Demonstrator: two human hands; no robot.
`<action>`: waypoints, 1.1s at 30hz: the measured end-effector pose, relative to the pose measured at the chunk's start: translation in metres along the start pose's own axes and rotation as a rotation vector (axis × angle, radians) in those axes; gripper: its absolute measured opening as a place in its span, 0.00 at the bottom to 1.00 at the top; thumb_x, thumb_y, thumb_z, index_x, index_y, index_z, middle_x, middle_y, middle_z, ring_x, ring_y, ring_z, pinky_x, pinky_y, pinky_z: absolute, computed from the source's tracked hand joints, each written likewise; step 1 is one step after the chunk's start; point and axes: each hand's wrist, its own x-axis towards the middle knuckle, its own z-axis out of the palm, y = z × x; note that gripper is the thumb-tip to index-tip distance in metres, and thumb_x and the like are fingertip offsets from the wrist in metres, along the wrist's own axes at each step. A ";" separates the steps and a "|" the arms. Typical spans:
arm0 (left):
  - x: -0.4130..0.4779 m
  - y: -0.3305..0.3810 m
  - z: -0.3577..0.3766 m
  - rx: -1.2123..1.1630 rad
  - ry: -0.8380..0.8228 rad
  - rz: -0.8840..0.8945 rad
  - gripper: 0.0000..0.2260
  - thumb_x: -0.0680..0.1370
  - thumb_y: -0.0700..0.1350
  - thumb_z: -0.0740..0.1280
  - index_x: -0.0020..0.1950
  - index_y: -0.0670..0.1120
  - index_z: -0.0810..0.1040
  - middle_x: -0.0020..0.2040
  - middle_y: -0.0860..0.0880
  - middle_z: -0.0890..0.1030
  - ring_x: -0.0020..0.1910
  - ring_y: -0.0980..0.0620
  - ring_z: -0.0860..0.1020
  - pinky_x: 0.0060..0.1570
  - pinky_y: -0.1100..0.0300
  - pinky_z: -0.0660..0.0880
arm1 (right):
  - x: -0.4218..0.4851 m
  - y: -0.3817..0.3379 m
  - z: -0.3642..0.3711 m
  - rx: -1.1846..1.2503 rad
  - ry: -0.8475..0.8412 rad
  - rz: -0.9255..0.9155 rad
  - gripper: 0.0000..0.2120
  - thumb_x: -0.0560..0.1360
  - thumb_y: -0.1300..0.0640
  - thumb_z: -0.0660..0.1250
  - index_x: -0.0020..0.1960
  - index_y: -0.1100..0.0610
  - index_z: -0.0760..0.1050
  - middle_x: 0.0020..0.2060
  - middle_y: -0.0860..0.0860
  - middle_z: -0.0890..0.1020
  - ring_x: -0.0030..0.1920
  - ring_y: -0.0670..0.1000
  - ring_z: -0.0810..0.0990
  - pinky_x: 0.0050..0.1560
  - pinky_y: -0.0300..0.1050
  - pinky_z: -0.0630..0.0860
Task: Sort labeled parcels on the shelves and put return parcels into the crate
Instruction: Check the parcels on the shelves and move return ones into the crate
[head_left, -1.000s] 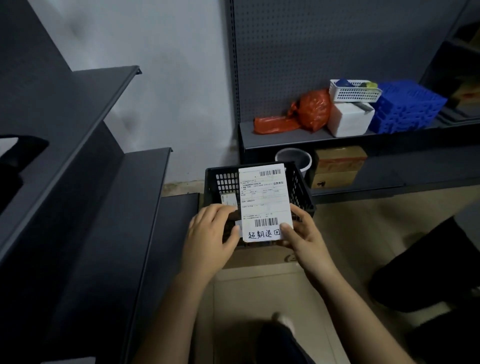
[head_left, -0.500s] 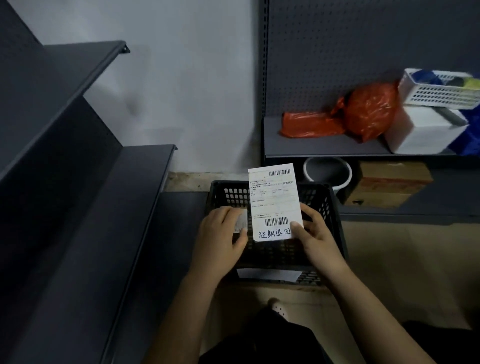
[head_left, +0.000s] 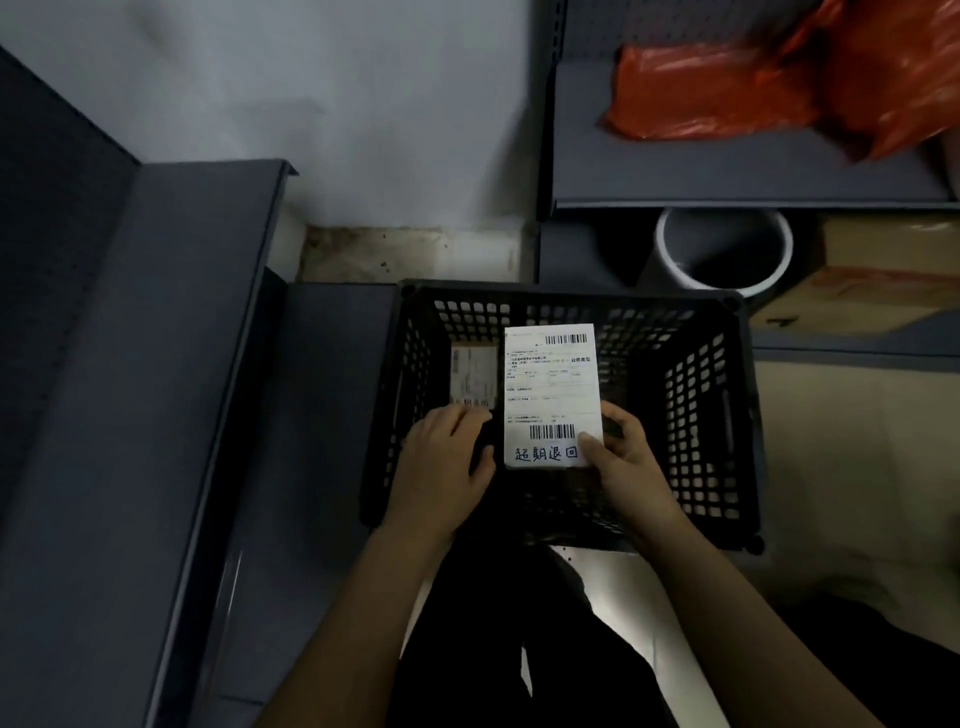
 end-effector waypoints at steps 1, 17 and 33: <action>0.007 -0.008 0.012 0.002 -0.019 0.000 0.14 0.72 0.41 0.71 0.57 0.45 0.77 0.52 0.48 0.78 0.50 0.48 0.76 0.51 0.53 0.73 | 0.014 0.007 0.003 -0.004 0.011 0.018 0.16 0.80 0.64 0.61 0.66 0.52 0.66 0.52 0.50 0.80 0.48 0.45 0.82 0.39 0.35 0.79; 0.084 -0.123 0.186 0.057 -0.340 -0.132 0.22 0.75 0.44 0.67 0.69 0.43 0.71 0.65 0.43 0.72 0.63 0.43 0.70 0.60 0.48 0.71 | 0.206 0.118 0.036 -0.080 0.126 0.305 0.21 0.80 0.67 0.59 0.71 0.56 0.61 0.51 0.56 0.80 0.43 0.51 0.80 0.38 0.44 0.79; 0.081 -0.153 0.220 0.152 -0.517 -0.163 0.34 0.80 0.49 0.62 0.80 0.50 0.45 0.80 0.46 0.40 0.78 0.45 0.41 0.75 0.48 0.54 | 0.258 0.144 0.063 -0.455 0.081 0.216 0.27 0.79 0.64 0.60 0.76 0.55 0.60 0.68 0.57 0.73 0.64 0.58 0.75 0.60 0.48 0.74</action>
